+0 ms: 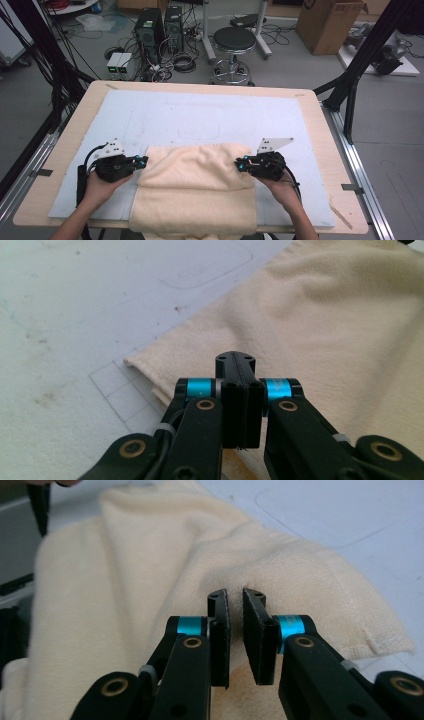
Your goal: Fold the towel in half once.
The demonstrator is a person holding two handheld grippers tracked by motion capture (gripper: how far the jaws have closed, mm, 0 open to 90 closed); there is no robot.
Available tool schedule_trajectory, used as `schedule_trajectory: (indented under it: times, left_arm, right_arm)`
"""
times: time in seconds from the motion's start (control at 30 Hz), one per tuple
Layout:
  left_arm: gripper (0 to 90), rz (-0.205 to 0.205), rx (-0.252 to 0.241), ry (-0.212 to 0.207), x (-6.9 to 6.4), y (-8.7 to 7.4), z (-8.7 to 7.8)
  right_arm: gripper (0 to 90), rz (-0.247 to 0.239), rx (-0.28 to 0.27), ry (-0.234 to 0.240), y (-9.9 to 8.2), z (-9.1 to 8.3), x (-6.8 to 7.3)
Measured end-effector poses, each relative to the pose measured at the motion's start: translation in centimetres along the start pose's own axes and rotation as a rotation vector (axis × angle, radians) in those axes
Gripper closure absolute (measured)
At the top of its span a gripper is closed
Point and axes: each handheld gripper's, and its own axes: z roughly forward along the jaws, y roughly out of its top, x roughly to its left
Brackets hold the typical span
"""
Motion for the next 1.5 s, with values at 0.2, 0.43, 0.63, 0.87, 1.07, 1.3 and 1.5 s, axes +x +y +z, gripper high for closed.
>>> schedule_trajectory:
  times: [0.2, 0.43, 0.63, 0.87, 1.07, 1.3, 1.5]
  left_arm:
    - [66.7, 0.000, 0.054, 0.004, 0.4, -0.3, 1.0]
    - [51.3, -0.004, 0.119, -0.044, 0.5, -0.2, 3.5]
    - [61.8, 0.030, 0.139, -0.086, -0.3, 0.0, 4.5]
    - [86.5, 0.050, 0.156, -0.077, -0.7, 0.1, 5.2]
    - [89.1, 0.034, 0.078, -0.071, -0.7, 0.6, 3.9]
    - [89.5, 0.044, 0.005, -0.092, -1.6, 0.7, 1.0]
    - [89.1, 0.056, -0.001, -0.119, -2.5, -0.2, -0.1]
  right_arm:
    - [81.7, -0.022, 0.034, 0.016, -0.2, -0.3, 0.8]
    - [81.2, 0.019, 0.057, 0.015, -1.0, 1.0, -0.5]
    - [81.3, 0.018, 0.049, 0.017, -0.9, 1.6, -0.7]
    - [81.3, 0.027, 0.045, 0.018, -0.8, 1.7, -0.8]
    - [81.5, 0.019, 0.014, 0.022, -0.3, 1.1, -0.4]
    - [81.7, -0.004, -0.024, 0.048, -0.1, -0.5, 1.0]
    - [81.9, -0.042, -0.043, 0.066, -0.5, -1.9, 3.0]
